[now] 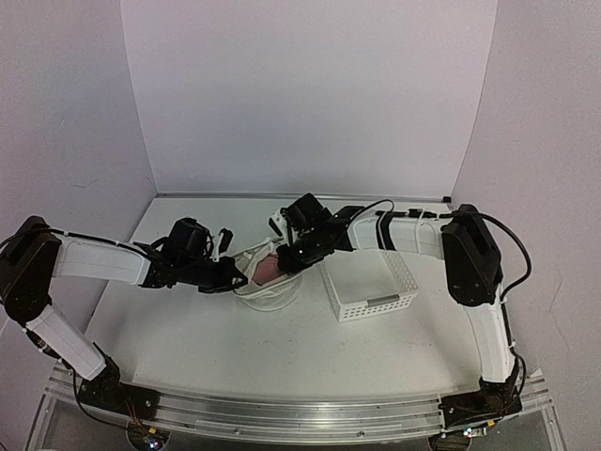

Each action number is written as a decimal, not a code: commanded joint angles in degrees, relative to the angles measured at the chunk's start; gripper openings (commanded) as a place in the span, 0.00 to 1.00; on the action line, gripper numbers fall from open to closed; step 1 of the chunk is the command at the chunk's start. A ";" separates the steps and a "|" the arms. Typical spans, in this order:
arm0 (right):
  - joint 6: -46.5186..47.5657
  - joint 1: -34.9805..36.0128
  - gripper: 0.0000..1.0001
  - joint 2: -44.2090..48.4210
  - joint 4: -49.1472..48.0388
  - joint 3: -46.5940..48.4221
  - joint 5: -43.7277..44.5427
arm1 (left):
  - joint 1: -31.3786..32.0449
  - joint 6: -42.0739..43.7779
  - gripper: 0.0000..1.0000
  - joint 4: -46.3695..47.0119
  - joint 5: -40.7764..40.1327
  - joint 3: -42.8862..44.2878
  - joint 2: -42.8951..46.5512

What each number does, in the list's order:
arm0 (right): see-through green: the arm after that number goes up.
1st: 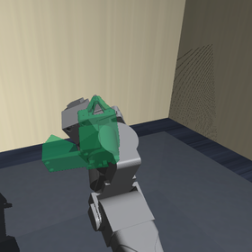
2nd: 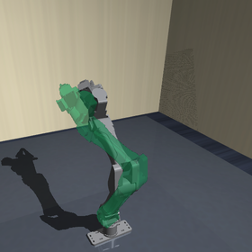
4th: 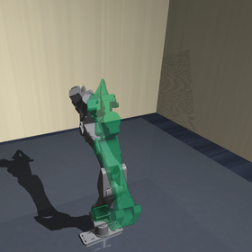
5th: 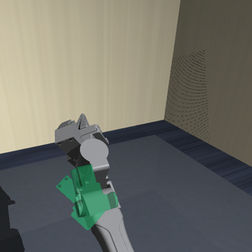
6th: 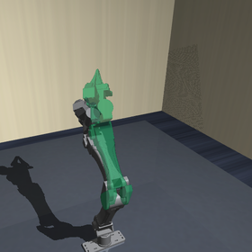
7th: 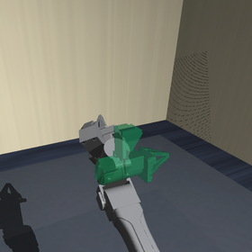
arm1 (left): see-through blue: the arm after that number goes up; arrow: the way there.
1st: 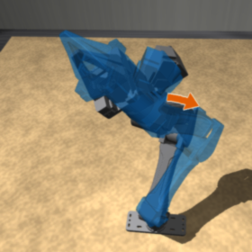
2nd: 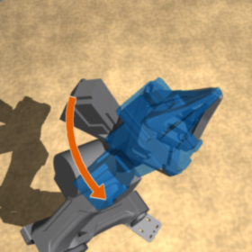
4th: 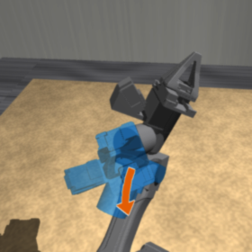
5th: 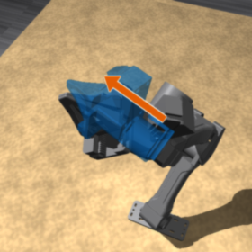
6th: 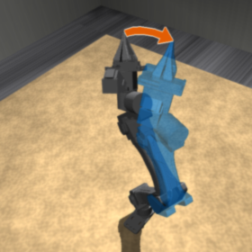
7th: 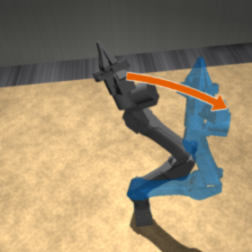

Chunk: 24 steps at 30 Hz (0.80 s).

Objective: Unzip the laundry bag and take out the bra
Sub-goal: Adjust the bra in the laundry bag.

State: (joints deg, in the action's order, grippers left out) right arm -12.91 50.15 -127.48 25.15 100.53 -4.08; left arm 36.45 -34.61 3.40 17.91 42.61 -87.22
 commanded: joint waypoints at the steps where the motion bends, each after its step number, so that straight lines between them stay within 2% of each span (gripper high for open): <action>1: 0.07 0.21 0.00 8.45 -5.80 -2.75 -1.53 | 0.27 -0.37 0.00 0.98 -0.53 0.39 -0.23; 16: 1.64 0.04 0.00 17.76 -17.62 -16.12 -16.87 | -0.08 -1.12 0.00 -3.04 -9.03 0.64 0.75; 24: 2.22 -0.35 0.00 21.35 -22.05 -24.26 -22.11 | -1.71 -1.37 0.00 -7.24 -12.12 0.02 0.25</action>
State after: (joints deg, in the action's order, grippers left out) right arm -11.84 50.00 -111.55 8.86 78.39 -20.27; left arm 36.18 -35.90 -1.93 9.82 42.61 -87.42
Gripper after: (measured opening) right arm 0.101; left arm 0.013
